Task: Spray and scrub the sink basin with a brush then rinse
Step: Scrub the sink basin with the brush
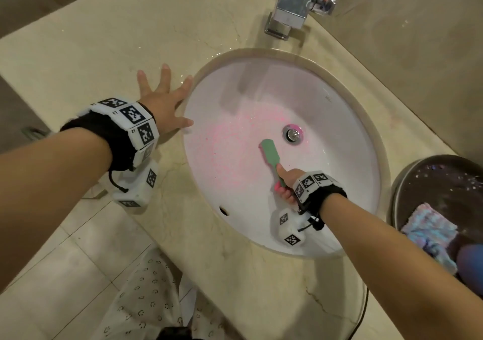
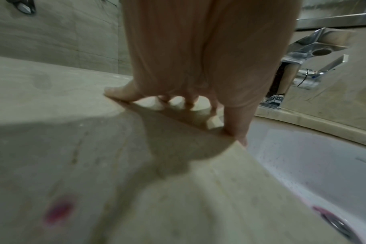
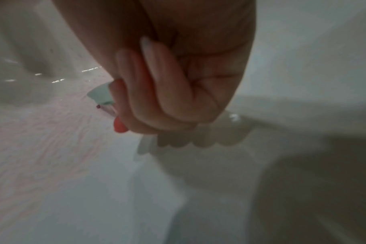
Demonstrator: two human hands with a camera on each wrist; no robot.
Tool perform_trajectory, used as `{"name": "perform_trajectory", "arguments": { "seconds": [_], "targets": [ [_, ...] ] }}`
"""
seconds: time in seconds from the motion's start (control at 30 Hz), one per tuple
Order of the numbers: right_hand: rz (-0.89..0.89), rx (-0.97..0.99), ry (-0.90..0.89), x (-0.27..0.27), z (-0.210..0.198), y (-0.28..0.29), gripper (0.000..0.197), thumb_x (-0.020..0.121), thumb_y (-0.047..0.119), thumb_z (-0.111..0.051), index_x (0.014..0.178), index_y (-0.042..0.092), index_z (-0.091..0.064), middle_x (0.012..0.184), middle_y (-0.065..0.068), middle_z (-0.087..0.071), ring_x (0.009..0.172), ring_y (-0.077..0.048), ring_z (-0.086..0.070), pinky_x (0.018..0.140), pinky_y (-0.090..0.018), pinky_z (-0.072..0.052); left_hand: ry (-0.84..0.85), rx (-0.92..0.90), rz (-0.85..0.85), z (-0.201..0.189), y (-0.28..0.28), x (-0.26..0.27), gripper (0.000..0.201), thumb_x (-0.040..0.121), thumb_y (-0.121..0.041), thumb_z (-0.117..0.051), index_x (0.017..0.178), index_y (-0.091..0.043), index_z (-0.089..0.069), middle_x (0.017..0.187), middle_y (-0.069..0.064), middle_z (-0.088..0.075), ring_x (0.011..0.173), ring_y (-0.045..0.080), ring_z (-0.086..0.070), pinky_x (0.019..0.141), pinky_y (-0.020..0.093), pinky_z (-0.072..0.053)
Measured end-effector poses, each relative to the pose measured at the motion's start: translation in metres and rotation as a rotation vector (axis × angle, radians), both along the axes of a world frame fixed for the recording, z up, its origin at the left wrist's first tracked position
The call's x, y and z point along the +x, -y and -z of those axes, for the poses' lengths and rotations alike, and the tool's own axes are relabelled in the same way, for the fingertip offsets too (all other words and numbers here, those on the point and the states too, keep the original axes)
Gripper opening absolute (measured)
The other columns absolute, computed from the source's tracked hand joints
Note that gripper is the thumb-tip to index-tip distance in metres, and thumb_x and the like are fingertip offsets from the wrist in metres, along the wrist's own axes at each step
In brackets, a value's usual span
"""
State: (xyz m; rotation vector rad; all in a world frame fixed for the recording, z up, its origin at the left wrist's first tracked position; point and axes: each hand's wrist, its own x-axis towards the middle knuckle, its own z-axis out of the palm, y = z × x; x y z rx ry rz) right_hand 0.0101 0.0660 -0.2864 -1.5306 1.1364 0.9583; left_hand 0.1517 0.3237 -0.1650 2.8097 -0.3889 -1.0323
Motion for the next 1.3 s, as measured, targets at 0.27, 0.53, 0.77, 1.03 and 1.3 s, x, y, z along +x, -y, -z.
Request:
{"name": "perform_trajectory", "arguments": {
  "seconds": [0.27,0.53,0.77,1.03,1.3],
  "targets": [
    [0.064,-0.22,-0.075,-0.024,0.008,0.061,0.068,0.094,0.061,-0.019,0.058,0.011,-0.048,0.032,0.003,-0.045,0.024,-0.011,-0.036,0.033,-0.017,-0.026,0.006,0.005,0.002,-0.002,0.0,-0.002,0.083,0.093,-0.042,-0.05,0.149,-0.034,0.01,0.153,0.006,0.028,0.134,0.048,0.026,0.111,0.054,0.006],
    [0.054,-0.013,0.018,0.017,0.004,-0.011,0.065,0.097,0.057,-0.02,0.065,0.008,-0.049,0.034,0.005,-0.04,0.026,-0.009,-0.031,0.034,-0.012,-0.024,-0.001,0.01,-0.005,-0.002,0.001,-0.002,0.082,0.093,-0.042,-0.05,0.149,-0.035,0.011,0.153,0.005,0.028,0.135,0.047,0.027,0.111,0.055,0.006],
    [-0.157,0.03,-0.021,0.017,0.004,-0.04,0.061,0.097,0.056,-0.024,0.067,0.009,-0.05,0.036,0.004,-0.046,0.031,-0.01,-0.034,0.034,-0.013,-0.026,0.002,0.009,0.006,-0.001,0.0,-0.001,0.082,0.093,-0.042,-0.049,0.149,-0.034,0.01,0.153,0.007,0.028,0.134,0.049,0.026,0.112,0.053,0.007],
    [-0.201,-0.166,-0.061,-0.021,0.01,0.028,0.068,0.093,0.063,-0.022,0.061,0.012,-0.053,0.049,0.0,-0.05,0.04,-0.015,-0.04,0.034,-0.018,-0.031,0.012,0.01,0.013,0.001,0.0,0.0,0.083,0.092,-0.043,-0.05,0.149,-0.034,0.01,0.154,0.008,0.026,0.134,0.05,0.025,0.112,0.054,0.006],
    [0.137,-0.171,-0.027,-0.03,-0.006,0.06,0.052,0.097,0.055,-0.026,0.068,0.015,-0.043,0.032,0.006,-0.046,0.024,-0.008,-0.043,0.028,-0.013,-0.031,0.019,-0.002,0.018,0.006,-0.002,0.001,0.084,0.092,-0.043,-0.051,0.148,-0.035,0.01,0.153,0.008,0.027,0.133,0.051,0.026,0.112,0.055,0.005]
  ]
}}
